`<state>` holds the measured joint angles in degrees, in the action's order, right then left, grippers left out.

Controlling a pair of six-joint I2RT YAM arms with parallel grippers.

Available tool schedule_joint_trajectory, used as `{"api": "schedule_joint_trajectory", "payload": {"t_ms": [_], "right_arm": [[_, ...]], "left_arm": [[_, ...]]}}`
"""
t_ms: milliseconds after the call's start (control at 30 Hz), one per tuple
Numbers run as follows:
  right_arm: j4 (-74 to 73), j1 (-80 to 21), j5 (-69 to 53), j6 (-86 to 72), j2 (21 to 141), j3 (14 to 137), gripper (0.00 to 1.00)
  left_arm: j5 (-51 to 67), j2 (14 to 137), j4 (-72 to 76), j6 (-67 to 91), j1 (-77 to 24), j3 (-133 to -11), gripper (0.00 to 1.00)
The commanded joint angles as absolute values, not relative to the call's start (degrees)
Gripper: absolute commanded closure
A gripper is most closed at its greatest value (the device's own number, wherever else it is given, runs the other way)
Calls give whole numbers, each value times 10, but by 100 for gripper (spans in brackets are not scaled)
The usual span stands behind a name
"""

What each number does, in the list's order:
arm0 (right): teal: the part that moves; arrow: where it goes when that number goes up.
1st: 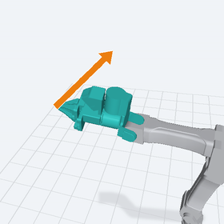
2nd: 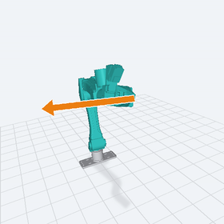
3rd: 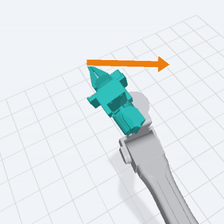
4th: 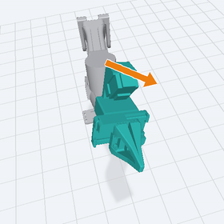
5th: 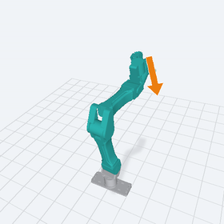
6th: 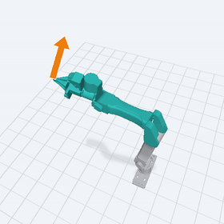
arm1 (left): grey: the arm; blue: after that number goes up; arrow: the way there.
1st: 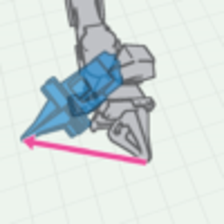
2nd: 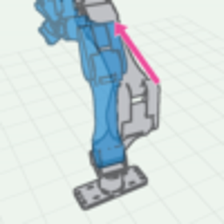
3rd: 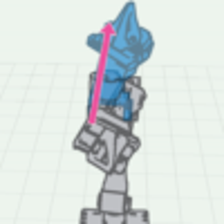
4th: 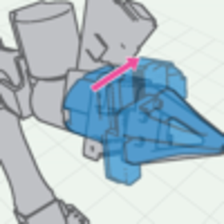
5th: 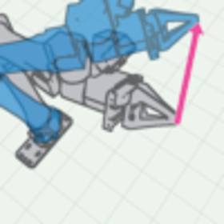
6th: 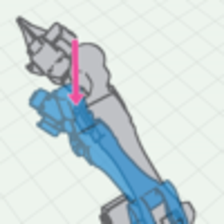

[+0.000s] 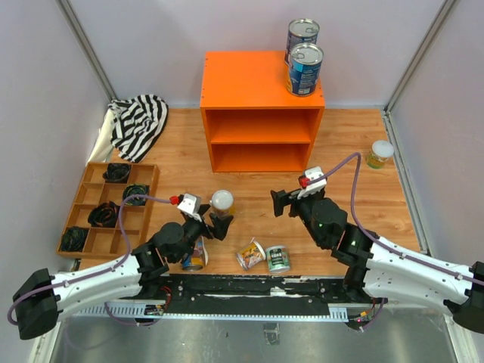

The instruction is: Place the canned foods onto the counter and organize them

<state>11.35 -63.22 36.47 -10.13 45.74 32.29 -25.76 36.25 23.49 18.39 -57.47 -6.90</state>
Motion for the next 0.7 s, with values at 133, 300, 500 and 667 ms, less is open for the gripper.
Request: {"api": "schedule_joint_trajectory", "payload": {"t_ms": [133,300,500,667], "right_arm": [[91,-503,322,-129,451,355,11],[94,-420,263,-138,475,375,11],[115,-357,202,-140,524,409,12],[144,-306,163,-146,576,437,13]], "left_arm": [[-294,400,340,136,-583,-72,4],[-280,440,384,109,-583,-75,4],[-274,487,411,93,-582,-80,4],[-274,520,447,77,-583,-82,6]]}}
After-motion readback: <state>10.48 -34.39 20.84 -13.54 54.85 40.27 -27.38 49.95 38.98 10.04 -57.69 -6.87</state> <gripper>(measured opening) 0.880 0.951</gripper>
